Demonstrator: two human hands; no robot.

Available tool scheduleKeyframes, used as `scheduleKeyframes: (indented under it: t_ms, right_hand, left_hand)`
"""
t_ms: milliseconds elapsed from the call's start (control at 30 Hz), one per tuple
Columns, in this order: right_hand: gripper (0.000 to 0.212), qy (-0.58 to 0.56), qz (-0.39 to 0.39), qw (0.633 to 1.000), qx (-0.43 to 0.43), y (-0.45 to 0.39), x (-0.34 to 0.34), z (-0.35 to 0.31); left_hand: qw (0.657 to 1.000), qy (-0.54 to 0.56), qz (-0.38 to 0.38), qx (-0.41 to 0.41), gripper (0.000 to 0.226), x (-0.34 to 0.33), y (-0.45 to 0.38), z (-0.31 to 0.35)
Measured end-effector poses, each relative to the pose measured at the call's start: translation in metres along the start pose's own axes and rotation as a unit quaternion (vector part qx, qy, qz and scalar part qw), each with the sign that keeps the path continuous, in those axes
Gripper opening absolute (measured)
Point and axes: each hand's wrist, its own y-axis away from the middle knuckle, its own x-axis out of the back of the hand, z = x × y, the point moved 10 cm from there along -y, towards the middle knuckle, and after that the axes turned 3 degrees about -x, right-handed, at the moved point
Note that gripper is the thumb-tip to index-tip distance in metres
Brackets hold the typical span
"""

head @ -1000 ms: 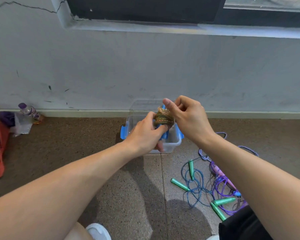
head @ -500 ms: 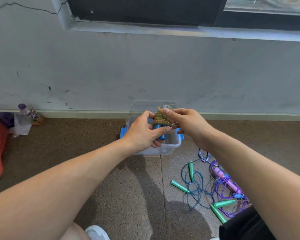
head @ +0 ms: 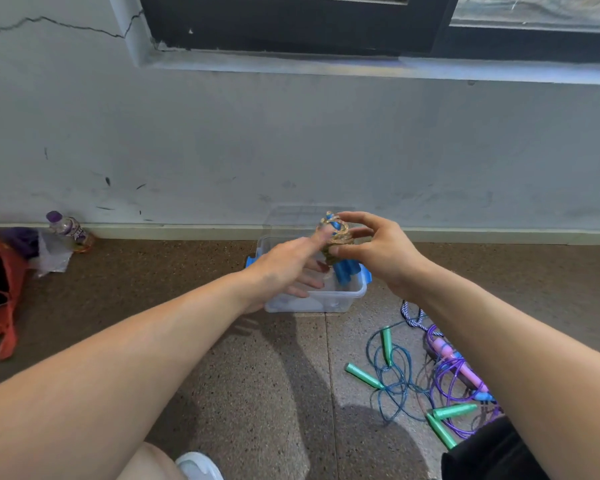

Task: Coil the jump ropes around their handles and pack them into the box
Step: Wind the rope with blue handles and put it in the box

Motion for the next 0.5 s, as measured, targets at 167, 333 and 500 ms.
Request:
scheduleKeyframes:
  t_ms: [167,333,500]
  right_hand:
    - [0.053,0.061,-0.053,0.996,0.049,0.003,-0.02,-0.014]
    - [0.064,0.106,-0.047,0.991,0.062,0.01,-0.026,-0.017]
    - [0.053,0.032,-0.082,0.994,-0.058,0.015,-0.028,0.004]
  left_hand:
    - [0.991,0.105,0.082,-0.018,0.048,0.029,0.002,0.013]
    - [0.98,0.165,0.107,-0.029,0.03,0.032,0.008,0.012]
    - [0.941,0.27,0.201,-0.031,0.024,0.055,0.022,0.013]
